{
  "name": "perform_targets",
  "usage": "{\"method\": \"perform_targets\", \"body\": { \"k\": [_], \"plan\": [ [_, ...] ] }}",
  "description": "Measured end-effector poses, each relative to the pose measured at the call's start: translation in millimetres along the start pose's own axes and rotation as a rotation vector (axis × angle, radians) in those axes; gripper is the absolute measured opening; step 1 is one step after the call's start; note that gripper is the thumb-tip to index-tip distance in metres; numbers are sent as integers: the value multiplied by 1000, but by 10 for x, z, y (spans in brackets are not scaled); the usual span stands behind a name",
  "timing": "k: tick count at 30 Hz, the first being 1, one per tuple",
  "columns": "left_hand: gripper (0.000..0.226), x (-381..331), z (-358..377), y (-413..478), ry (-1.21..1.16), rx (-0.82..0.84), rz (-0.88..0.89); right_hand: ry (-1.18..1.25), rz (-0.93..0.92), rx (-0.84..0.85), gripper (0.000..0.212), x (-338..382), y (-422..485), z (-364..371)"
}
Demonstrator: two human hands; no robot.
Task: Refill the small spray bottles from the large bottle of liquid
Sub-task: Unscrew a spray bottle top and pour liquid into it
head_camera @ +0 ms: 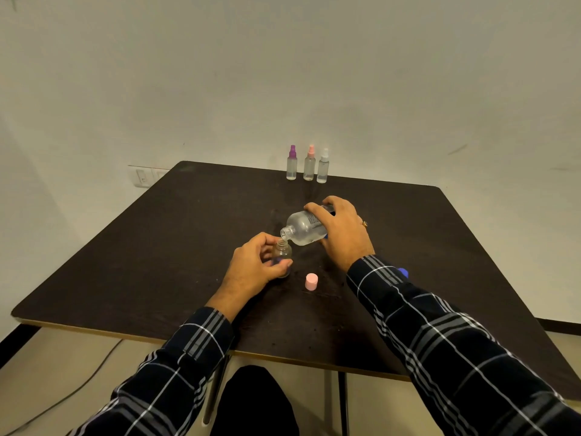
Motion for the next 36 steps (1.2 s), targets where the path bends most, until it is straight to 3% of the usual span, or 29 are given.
{"method": "perform_targets", "body": {
  "k": [22,36],
  "plan": [
    [41,-25,-6,-21,13,3,44,-45,-28,-27,69,19,5,-33],
    [33,-99,-4,-38,269,16,145,-58,-30,-21,70,9,9,-5]
  ]
}}
Point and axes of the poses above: each hand's wrist, its own y-axis towards the middle knuckle, its own z-axis out of the palm, x = y × z, the point moved 5 cm from there along y, towards the middle knuckle, and after that the axes turned 2 degrees about -y, right-handed, at the moved point
